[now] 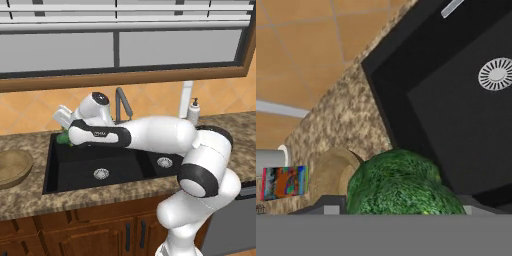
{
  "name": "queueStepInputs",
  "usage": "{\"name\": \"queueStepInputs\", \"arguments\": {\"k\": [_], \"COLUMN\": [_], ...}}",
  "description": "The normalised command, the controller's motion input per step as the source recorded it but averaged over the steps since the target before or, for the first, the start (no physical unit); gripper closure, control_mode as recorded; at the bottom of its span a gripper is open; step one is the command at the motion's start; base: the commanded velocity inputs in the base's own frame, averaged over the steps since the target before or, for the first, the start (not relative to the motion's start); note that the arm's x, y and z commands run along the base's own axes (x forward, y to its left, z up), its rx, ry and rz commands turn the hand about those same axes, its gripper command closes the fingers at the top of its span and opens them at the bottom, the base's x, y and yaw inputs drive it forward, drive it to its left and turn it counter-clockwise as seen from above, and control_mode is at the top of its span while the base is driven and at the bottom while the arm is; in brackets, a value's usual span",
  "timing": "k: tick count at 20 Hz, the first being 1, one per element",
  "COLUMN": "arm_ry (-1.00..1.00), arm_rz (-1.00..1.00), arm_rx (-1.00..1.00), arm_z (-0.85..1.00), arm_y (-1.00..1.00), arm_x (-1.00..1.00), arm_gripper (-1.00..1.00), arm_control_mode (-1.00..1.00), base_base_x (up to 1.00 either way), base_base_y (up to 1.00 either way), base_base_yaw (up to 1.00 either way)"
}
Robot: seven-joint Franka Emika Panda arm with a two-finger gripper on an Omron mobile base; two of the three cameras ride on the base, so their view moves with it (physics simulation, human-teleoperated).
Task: Pick the broccoli from the sink and place it in the bowl. Then pick the bowl and place it in the microwave. Then close the microwave door and press the start button.
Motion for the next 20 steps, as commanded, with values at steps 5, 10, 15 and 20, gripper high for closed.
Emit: {"name": "queueStepInputs", "arguments": {"k": [5,10,15,20], "arm_ry": [0.07,0.08,0.07,0.17], "arm_rz": [0.05,0.00,0.00,0.00], "arm_rx": [-0.03,-0.10,-0.09,-0.14], "arm_z": [0.09,0.00,0.00,0.00], "arm_y": [0.68,0.74,0.53,0.50], "arm_x": [-0.13,-0.04,-0.16,0.01], "arm_gripper": [1.00,1.00,1.00,1.00], "arm_control_mode": [-1.00,-1.00,-1.00,-1.00], "base_base_x": [0.00,0.00,0.00,0.00], "base_base_y": [0.00,0.00,0.00,0.00], "base_base_yaw": [0.00,0.00,0.00,0.00]}}
